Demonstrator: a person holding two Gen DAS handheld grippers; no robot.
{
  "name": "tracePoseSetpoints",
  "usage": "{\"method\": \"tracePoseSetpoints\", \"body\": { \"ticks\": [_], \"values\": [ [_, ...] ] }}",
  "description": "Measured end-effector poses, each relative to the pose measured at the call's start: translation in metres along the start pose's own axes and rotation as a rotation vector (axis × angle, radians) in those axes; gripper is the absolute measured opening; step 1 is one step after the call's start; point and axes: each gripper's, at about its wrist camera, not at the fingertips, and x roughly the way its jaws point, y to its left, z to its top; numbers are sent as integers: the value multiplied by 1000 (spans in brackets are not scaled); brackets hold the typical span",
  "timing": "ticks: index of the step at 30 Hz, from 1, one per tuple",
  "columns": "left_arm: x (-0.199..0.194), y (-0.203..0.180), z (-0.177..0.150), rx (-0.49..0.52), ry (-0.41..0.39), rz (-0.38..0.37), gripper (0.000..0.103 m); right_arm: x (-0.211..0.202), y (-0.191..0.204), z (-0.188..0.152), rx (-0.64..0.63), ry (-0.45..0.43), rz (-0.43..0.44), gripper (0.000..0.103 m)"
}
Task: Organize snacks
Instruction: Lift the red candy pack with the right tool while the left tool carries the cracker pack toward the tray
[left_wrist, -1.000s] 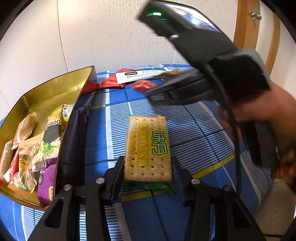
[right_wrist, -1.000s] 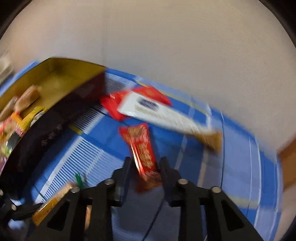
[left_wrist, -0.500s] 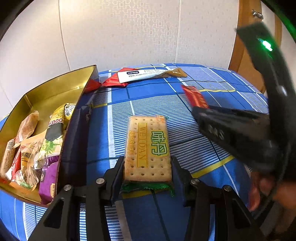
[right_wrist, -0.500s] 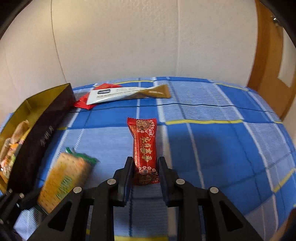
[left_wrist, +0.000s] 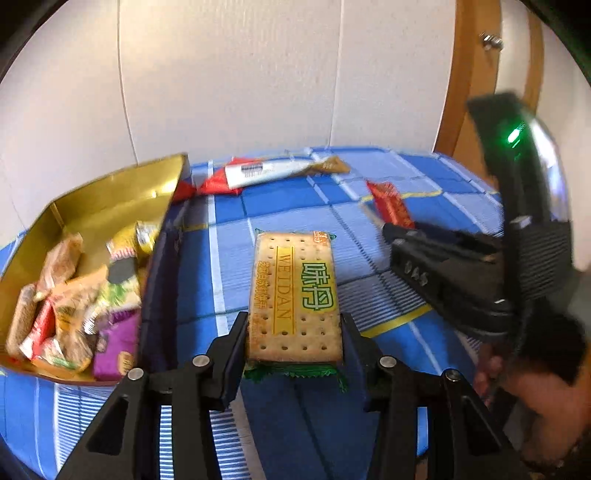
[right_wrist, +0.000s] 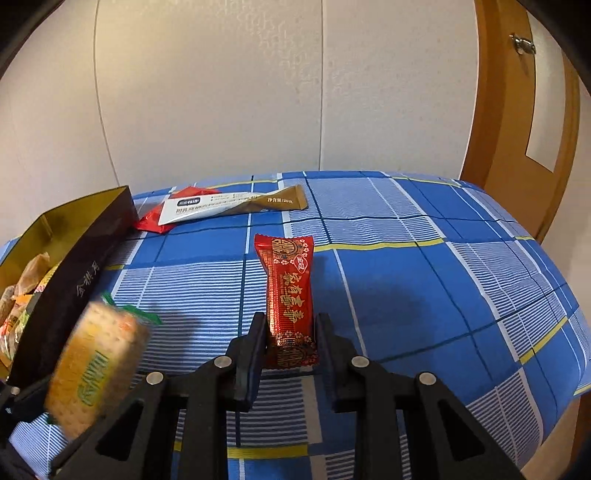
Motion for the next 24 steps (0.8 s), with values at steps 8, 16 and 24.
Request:
{"method": "tracePoseSetpoints", "body": {
  "ticks": [8, 16, 24],
  "values": [
    [-20, 19, 11, -46, -43, 10, 47, -10, 3, -4, 9, -40, 12, 26],
    [-31, 51, 14, -104, -48, 26, 47, -17, 10, -8, 0, -68, 38, 26],
    [-27, 96, 27, -152, 17, 16, 47, -17, 15, -11, -16, -65, 50, 27]
  ]
}}
